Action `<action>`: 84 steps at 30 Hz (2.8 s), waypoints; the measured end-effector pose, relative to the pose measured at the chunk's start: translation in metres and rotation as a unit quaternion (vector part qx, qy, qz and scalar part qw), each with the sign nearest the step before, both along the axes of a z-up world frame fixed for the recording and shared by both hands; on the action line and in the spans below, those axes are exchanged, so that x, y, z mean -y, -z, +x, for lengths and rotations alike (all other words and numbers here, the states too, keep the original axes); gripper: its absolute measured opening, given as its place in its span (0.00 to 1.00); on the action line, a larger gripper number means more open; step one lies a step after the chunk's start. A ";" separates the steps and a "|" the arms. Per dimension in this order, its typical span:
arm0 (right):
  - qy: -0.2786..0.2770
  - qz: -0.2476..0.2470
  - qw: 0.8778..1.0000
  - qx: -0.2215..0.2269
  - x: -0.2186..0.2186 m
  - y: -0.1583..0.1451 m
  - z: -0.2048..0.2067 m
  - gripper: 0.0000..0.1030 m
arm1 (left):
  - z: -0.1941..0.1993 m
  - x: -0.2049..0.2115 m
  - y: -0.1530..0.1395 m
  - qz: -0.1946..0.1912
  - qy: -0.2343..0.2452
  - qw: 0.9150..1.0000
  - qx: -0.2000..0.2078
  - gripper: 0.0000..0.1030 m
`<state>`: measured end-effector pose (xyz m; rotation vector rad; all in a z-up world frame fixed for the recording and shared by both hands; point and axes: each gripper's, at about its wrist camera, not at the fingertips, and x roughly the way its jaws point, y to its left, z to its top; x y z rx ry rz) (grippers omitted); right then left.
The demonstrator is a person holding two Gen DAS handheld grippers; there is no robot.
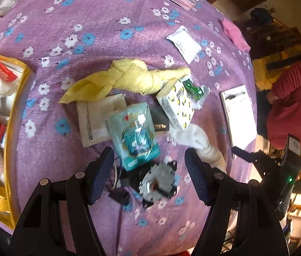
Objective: Organize soft objects
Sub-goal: 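Grasp the white tissue pack with left tool while right tool grasps the white sock, then lift and carry the tissue pack and white sock over the foam tray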
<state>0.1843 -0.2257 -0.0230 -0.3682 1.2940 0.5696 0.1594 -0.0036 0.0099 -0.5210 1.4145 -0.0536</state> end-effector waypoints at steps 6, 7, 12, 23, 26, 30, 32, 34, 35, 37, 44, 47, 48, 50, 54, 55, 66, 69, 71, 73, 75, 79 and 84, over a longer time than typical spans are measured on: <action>0.001 -0.006 1.000 -0.013 -0.005 0.015 0.008 0.74 | 0.014 0.002 0.020 0.005 -0.016 1.000 -0.018 0.67; 0.000 -0.007 1.000 -0.015 -0.007 0.017 0.009 0.74 | 0.016 0.003 0.023 0.008 -0.014 1.000 -0.022 0.67; -0.003 -0.018 1.000 -0.021 -0.015 0.028 0.015 0.73 | 0.025 0.010 0.038 0.019 -0.003 0.999 -0.043 0.67; -0.006 -0.022 0.999 -0.027 -0.021 0.038 -0.009 0.44 | 0.027 0.010 0.062 0.039 0.015 0.998 -0.047 0.46; -0.018 -0.017 0.999 -0.034 -0.030 0.032 -0.021 0.44 | 0.025 0.008 0.063 0.039 0.021 0.998 -0.038 0.28; -0.034 -0.004 0.999 -0.034 -0.033 0.010 -0.042 0.44 | 0.023 0.001 0.052 0.031 0.023 0.999 -0.013 0.16; -0.047 0.000 0.998 -0.030 -0.035 0.000 -0.053 0.44 | 0.021 -0.004 0.046 0.024 0.020 1.000 -0.001 0.15; -0.057 0.007 0.998 -0.029 -0.038 -0.008 -0.067 0.44 | 0.017 -0.011 0.039 0.013 0.015 1.000 0.013 0.14; -0.060 0.011 0.998 -0.031 -0.042 -0.014 -0.067 0.44 | 0.015 -0.014 0.035 0.009 0.014 1.000 0.018 0.14; -0.066 0.020 0.997 -0.032 -0.046 -0.021 -0.083 0.44 | 0.010 -0.020 0.028 0.000 0.012 1.000 0.029 0.14; -0.092 0.052 0.994 -0.036 -0.061 -0.035 -0.109 0.44 | -0.013 -0.034 0.012 -0.012 0.009 0.999 0.048 0.12; -0.104 0.062 0.992 -0.040 -0.067 -0.034 -0.121 0.44 | -0.023 -0.041 0.008 -0.015 0.007 0.999 0.051 0.12; -0.110 0.063 0.991 -0.041 -0.071 -0.032 -0.123 0.44 | -0.025 -0.042 0.007 -0.015 0.007 0.998 0.053 0.12; -0.120 0.064 0.990 -0.045 -0.079 -0.029 -0.131 0.44 | -0.032 -0.046 0.004 -0.018 0.005 0.998 0.059 0.12; -0.140 0.062 0.987 -0.054 -0.096 -0.021 -0.139 0.44 | -0.048 -0.056 0.000 -0.030 -0.005 0.997 0.067 0.11; -0.148 0.061 0.985 -0.058 -0.102 -0.018 -0.142 0.44 | -0.053 -0.059 -0.001 -0.033 -0.009 0.997 0.069 0.11; -0.214 0.062 0.972 -0.075 -0.159 -0.006 -0.153 0.44 | -0.106 -0.114 -0.014 -0.030 -0.073 0.994 0.079 0.12; -0.225 0.065 0.969 -0.077 -0.171 -0.005 -0.154 0.44 | -0.123 -0.134 -0.018 -0.027 -0.093 0.992 0.083 0.12; -0.233 0.066 0.967 -0.076 -0.179 -0.006 -0.154 0.44 | -0.137 -0.150 -0.022 -0.023 -0.110 0.990 0.087 0.12; -0.240 0.066 0.966 -0.076 -0.187 -0.006 -0.157 0.44 | -0.151 -0.166 -0.026 -0.022 -0.125 0.988 0.088 0.12; -0.246 0.067 0.964 -0.075 -0.194 -0.006 -0.158 0.44 | -0.168 -0.184 -0.029 -0.017 -0.140 0.986 0.087 0.12; -0.257 0.069 0.961 -0.077 -0.206 -0.005 -0.161 0.44 | -0.196 -0.213 -0.034 0.002 -0.157 0.985 0.078 0.12; -0.271 0.069 0.957 -0.079 -0.220 -0.007 -0.163 0.44 | -0.222 -0.241 -0.034 0.013 -0.186 0.980 0.073 0.12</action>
